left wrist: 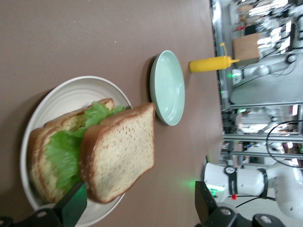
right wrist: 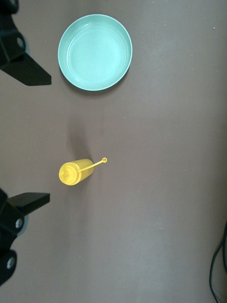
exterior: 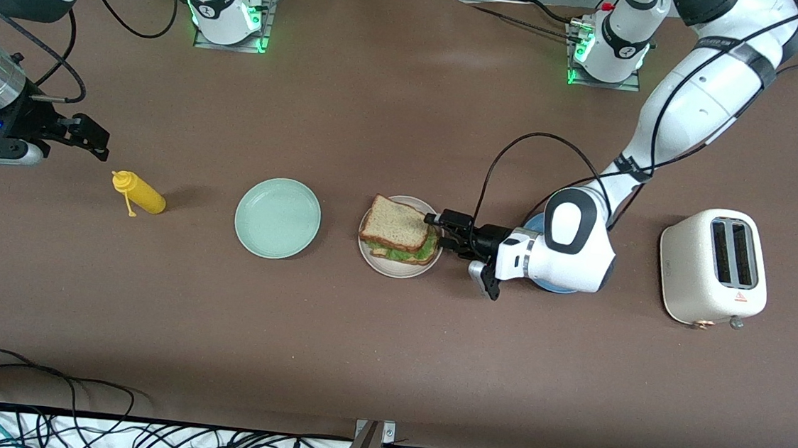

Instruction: Make sandwich on beige plate with both arms

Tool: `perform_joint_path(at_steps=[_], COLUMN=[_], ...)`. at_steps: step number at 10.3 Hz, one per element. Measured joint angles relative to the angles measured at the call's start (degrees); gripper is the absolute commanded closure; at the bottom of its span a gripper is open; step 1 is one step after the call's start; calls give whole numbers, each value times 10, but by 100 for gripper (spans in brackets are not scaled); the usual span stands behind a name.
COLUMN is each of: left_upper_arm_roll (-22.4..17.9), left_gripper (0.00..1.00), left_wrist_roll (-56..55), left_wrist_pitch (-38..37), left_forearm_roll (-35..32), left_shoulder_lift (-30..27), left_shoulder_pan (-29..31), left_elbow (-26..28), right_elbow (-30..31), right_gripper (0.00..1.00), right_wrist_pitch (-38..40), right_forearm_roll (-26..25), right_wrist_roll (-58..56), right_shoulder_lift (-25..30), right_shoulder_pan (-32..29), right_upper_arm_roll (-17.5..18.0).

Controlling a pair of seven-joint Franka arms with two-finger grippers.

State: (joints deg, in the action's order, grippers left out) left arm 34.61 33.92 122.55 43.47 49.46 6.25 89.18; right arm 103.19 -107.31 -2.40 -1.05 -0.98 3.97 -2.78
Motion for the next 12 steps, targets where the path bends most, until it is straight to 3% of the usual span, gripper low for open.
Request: perform_joint_path(at_steps=[5,8,12], left_upper_arm_roll=[-1,2,-3], left_gripper=[0,0,0], left_wrist_roll=[-97,-179,-181], left_wrist_pitch=[-41,-73,-94], left_forearm_roll=[-70,-155,-246], left_shoulder_lift=[-55,-90,-92], left_shoulder_pan=[23,13,17], left_elbow=[-4,-26,-52], right_elbow=[0,0,0], right_gripper=[0,0,0], right_wrist_pitch=[0,0,0], right_forearm_roll=[0,0,0], right_wrist_roll=[0,0,-1], right_shoulder_lift=[0,0,0], right_shoulder_pan=[0,0,0], right_upper_arm_roll=[0,0,0])
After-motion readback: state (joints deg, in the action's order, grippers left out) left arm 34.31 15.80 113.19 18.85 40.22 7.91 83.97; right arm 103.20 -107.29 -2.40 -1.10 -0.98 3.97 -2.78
